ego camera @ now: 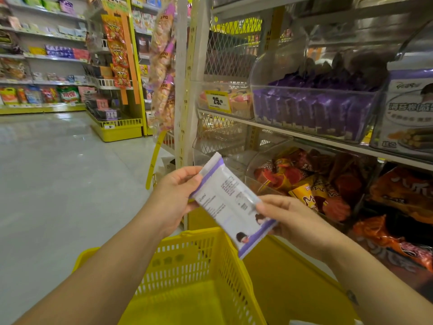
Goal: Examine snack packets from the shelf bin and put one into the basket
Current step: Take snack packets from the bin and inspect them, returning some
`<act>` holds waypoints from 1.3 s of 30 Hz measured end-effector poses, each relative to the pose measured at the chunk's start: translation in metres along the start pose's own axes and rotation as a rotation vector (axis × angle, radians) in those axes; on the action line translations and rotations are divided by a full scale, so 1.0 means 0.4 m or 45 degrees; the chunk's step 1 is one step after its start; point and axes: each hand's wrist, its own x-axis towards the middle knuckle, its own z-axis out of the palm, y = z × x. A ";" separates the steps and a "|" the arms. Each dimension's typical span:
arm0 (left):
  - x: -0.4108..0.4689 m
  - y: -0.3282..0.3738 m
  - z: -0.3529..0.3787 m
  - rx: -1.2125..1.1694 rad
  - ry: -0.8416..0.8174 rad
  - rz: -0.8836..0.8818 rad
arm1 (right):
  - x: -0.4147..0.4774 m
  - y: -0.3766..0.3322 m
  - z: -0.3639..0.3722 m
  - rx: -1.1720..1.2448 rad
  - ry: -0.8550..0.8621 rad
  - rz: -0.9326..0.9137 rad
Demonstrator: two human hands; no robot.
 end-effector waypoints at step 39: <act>-0.008 -0.140 0.055 0.172 -0.011 0.194 | 0.013 0.024 0.063 -0.656 0.180 -0.309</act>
